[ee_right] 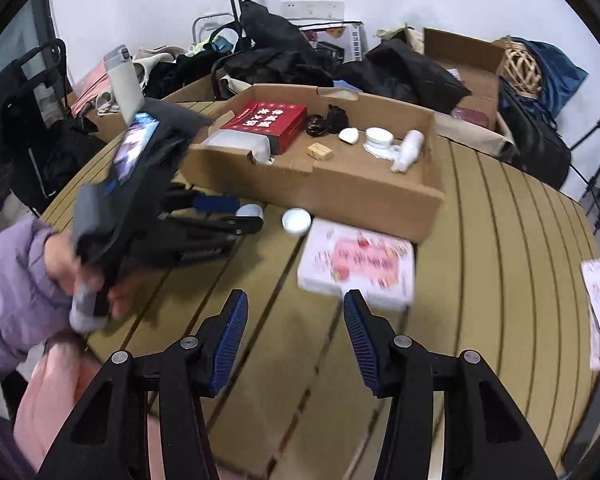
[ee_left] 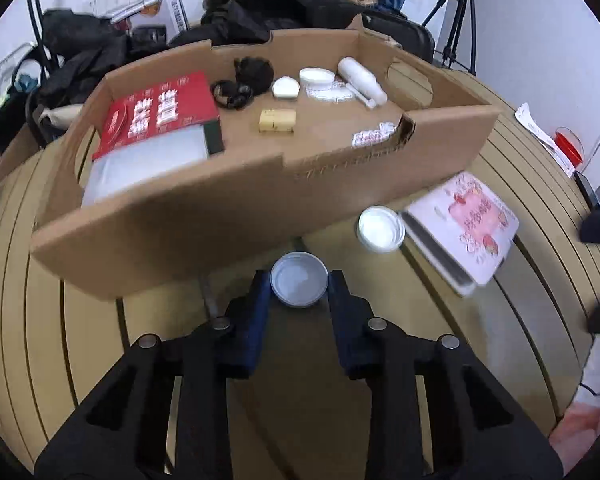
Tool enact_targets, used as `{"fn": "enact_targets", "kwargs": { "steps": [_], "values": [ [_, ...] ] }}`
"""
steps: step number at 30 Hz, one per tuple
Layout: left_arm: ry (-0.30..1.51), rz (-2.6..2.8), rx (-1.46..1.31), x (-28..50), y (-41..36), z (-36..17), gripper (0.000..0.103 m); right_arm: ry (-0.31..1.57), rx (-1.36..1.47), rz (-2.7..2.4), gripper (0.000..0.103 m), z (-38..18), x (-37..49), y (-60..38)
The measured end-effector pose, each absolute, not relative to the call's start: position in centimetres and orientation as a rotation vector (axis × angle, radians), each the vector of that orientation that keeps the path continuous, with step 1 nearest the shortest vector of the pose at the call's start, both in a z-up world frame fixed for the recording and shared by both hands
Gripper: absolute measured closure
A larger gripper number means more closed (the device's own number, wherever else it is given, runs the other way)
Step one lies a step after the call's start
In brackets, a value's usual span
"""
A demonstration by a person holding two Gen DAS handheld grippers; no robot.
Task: Organize objects
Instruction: 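Grasp a white lid with the left tool while the right tool grasps another lid, then carry both white lids into the cardboard box and release them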
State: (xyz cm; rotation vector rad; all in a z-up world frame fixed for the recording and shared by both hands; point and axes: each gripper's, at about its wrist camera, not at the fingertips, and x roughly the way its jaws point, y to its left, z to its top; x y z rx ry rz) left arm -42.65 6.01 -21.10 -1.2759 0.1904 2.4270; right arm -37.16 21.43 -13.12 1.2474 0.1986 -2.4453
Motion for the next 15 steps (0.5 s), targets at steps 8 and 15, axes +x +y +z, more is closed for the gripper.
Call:
{"fn": "enact_targets", "kwargs": {
  "steps": [8,15],
  "values": [
    [-0.114,2.481,-1.382,-37.9,-1.1,-19.0,0.078,0.268,1.27,-2.395,0.049,-17.7,-44.8,16.9],
    [-0.277,2.61,-1.377,-31.4,-5.4,-15.7,0.078,0.236,1.375,-2.425,0.092,-19.9,-46.3,16.4]
  ]
}}
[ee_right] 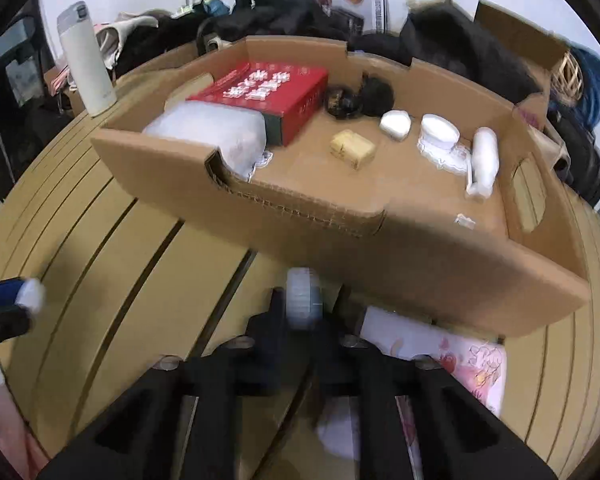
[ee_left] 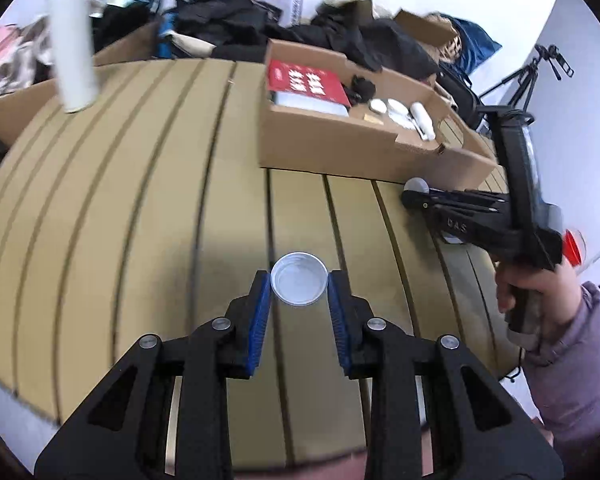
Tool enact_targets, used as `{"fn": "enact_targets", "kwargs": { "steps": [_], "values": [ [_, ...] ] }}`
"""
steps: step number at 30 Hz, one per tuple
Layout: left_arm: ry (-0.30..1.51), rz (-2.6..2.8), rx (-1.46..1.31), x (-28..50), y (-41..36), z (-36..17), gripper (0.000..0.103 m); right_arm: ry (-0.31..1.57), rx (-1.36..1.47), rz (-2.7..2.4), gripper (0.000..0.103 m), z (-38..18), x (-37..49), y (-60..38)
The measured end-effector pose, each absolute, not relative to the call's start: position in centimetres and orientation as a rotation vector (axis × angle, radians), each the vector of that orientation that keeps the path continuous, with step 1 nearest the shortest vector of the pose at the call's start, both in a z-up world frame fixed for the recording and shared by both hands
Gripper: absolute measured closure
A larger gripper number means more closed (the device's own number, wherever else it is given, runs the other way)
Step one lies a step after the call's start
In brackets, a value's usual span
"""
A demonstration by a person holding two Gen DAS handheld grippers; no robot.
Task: Organize objects
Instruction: 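Carry both white lids into the cardboard box and release them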
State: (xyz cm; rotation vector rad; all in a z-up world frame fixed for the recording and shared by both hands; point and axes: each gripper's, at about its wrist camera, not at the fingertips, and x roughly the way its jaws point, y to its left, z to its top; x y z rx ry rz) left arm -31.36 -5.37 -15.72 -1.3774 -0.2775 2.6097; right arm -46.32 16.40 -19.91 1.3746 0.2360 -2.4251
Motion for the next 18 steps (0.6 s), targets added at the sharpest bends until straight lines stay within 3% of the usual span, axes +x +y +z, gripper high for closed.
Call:
{"fn": "enact_targets", "kwargs": {
  "steps": [5,10,15,18],
  "values": [
    [-0.305,2.668,-1.275,-26.5,-6.3,-10.6,0.078,0.15,1.316,-2.442,0.092,-15.3,-42.1,17.4],
    [-0.267,2.683,-1.11,-20.4,-5.2,-5.5,0.078,0.104,1.117,-2.497,0.092,-6.9,-30.2,19.3],
    [-0.184,2.673,-1.016,-15.3,-1.8,-2.8,0.078,0.018,1.011,-2.551,0.092,-3.9,-18.9,20.1],
    [-0.137,2.663,-0.968,-13.1,-0.4,-1.7,0.078,0.062,0.977,-2.566,0.092,-2.8,-14.4,20.3]
  ]
}}
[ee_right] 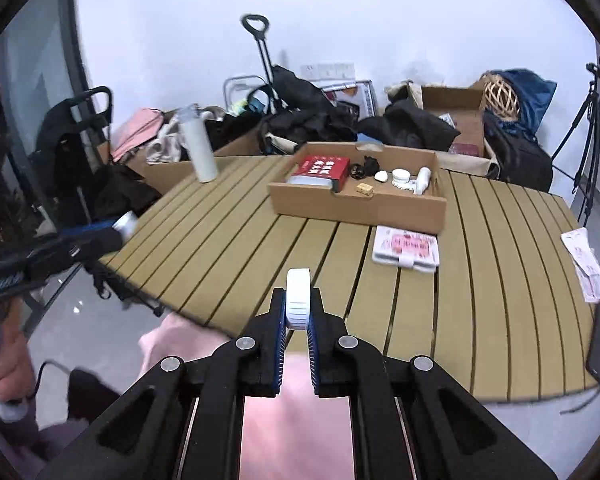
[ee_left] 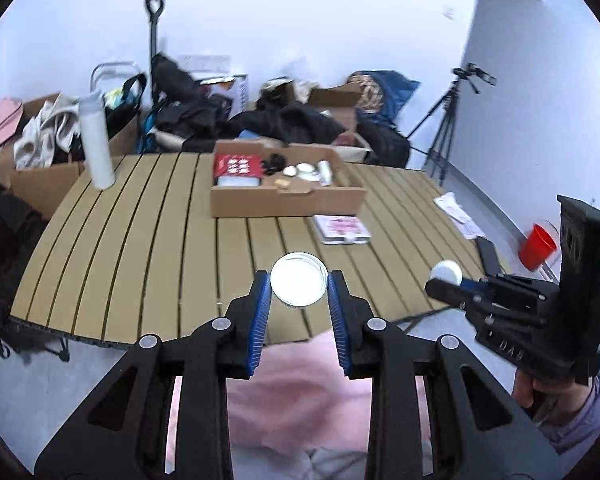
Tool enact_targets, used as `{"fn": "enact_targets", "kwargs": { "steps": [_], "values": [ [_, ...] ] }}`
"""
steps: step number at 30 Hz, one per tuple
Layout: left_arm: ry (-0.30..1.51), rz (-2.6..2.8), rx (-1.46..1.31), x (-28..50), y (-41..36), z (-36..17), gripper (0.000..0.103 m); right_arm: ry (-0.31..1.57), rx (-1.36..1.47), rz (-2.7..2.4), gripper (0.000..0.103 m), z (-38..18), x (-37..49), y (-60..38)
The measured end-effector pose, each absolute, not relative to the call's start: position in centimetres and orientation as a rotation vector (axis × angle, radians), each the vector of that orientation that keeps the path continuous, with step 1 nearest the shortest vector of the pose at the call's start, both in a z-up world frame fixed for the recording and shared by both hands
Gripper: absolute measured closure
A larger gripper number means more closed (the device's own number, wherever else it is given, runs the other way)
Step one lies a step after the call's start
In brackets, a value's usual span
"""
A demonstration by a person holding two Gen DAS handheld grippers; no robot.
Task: Organize objects
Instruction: 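Carry both white lids into the cardboard box and release them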
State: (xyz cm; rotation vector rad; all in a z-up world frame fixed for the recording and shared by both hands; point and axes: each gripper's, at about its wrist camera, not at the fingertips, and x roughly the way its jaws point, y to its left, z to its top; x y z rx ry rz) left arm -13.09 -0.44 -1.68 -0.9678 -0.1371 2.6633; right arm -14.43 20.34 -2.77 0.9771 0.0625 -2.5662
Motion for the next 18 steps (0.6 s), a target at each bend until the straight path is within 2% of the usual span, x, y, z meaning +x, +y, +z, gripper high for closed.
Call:
{"fn": "enact_targets", "kwargs": {
  "steps": [9,13,16,18],
  "values": [
    [-0.086,2.665,-0.89,-10.5,1.2,-0.1,0.078,0.062,0.946,-2.599,0.092,-2.5,-12.2,21.7],
    [-0.169,2.602,-0.935,-12.0,0.5,-1.0,0.078,0.059,0.953,-2.599,0.092,-2.8,-13.0,22.0],
    [-0.24,2.55,-0.987,-14.3,-0.4,-1.7,0.078,-0.015,0.961,-2.528,0.092,-2.6,-14.8,22.5],
    [-0.254,2.526,-1.004,-17.0,-0.6,-1.9,0.078,0.015,0.958,-2.529,0.092,-2.1,-16.8,22.4]
  ]
}}
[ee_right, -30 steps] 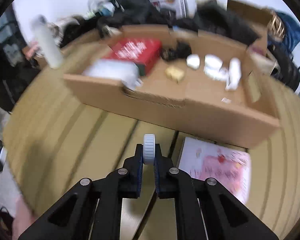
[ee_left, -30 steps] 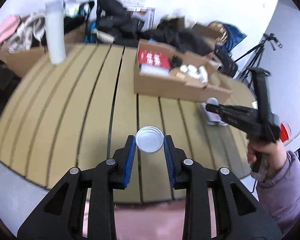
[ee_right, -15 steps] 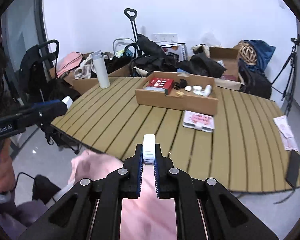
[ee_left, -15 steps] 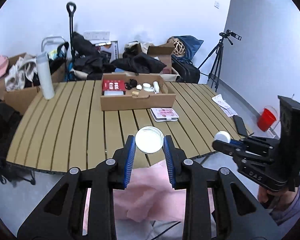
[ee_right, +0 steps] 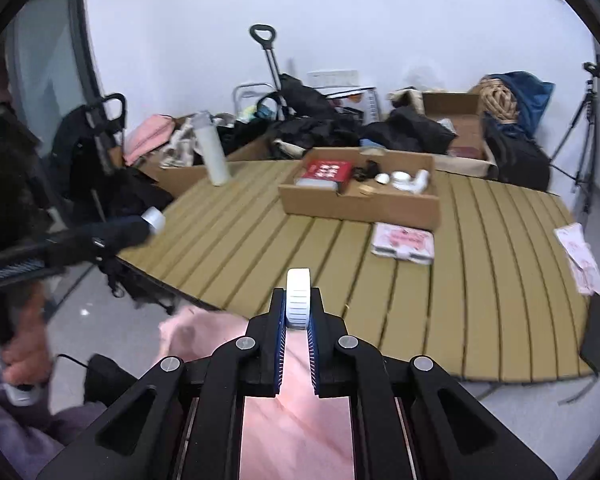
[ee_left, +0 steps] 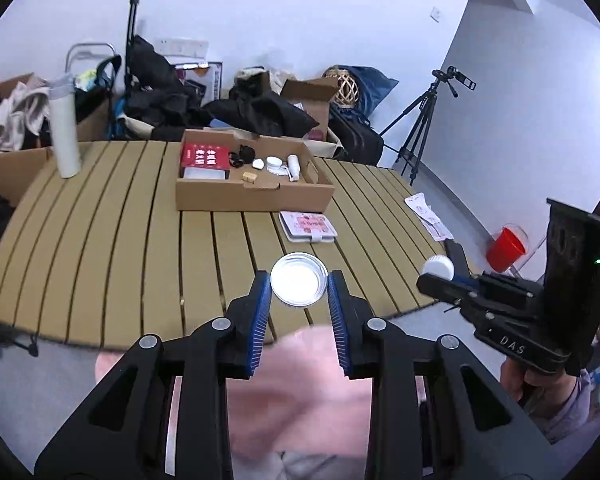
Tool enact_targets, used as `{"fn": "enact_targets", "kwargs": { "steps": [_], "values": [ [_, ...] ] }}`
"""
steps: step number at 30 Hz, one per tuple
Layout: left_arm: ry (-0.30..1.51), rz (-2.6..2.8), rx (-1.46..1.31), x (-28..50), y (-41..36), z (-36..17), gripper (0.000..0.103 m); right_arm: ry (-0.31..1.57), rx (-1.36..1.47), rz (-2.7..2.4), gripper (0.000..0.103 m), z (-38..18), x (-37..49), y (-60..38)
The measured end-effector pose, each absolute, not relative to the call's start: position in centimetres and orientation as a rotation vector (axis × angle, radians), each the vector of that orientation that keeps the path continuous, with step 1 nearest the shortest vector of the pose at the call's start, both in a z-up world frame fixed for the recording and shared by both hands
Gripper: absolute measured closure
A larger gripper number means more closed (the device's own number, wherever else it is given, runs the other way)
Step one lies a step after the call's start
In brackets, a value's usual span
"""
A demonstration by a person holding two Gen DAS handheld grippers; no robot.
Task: Organize objects
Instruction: 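Carry both white lids into the cardboard box and release them, then withdraw both tools from the cardboard box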
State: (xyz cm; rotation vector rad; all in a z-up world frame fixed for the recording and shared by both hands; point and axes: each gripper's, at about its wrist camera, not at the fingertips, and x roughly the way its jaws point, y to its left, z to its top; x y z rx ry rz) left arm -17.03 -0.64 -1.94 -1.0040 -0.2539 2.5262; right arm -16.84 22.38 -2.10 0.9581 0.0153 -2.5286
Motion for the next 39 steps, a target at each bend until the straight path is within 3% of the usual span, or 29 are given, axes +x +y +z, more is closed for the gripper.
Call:
{"fn": "enact_targets", "kwargs": {
  "steps": [4,9,19,22,23,24,26,27,28,30,36,39],
  "values": [
    [-0.265,2.47,-1.034,-25.2,-0.1,-2.2,0.078,0.069,0.96,-2.506,0.092,-1.0,-23.4,22.1],
    [-0.289,2.372,-1.2,-38.3,1.3,-6.2,0.078,-0.011,1.063,-2.43,0.092,-1.6,-36.9,22.0],
    [-0.15,2.306,-1.417,-52.4,5.3,-14.9,0.077,0.018,1.422,-2.356,0.092,-12.7,-60.2,18.4],
    [-0.159,2.299,-1.418,-53.4,5.2,-16.2,0.066,0.023,1.531,-2.302,0.092,-16.1,-63.7,16.8],
    [-0.166,2.304,-1.409,-53.5,4.9,-16.4,0.054,0.022,1.555,-2.279,0.092,-16.9,-64.3,16.4],
    [-0.171,2.309,-1.407,-53.4,4.5,-16.4,0.052,0.029,1.567,-2.257,0.092,-17.6,-64.6,15.9],
    [-0.18,2.323,-1.391,-52.9,3.5,-15.9,0.051,0.041,1.546,-2.255,0.085,-17.5,-64.4,15.7],
    [-0.176,2.342,-1.39,-52.7,2.9,-15.5,0.051,0.038,1.536,-2.258,0.07,-17.3,-64.1,15.8],
    [-0.178,2.367,-1.388,-52.2,2.2,-14.9,0.05,0.029,1.526,-2.264,0.044,-16.7,-63.9,16.1],
    [-0.198,2.418,-1.367,-50.8,0.7,-13.2,0.043,-0.002,1.492,-2.292,0.029,-14.8,-63.0,17.1],
    [-0.14,2.63,-1.292,-43.0,-2.9,-6.5,0.013,-0.002,1.367,-2.387,0.029,-6.1,-56.7,20.2],
    [-0.167,2.703,-1.263,-38.0,-4.4,-3.8,0.007,0.067,1.267,-2.479,0.028,-1.5,-50.7,22.1]
  ]
}}
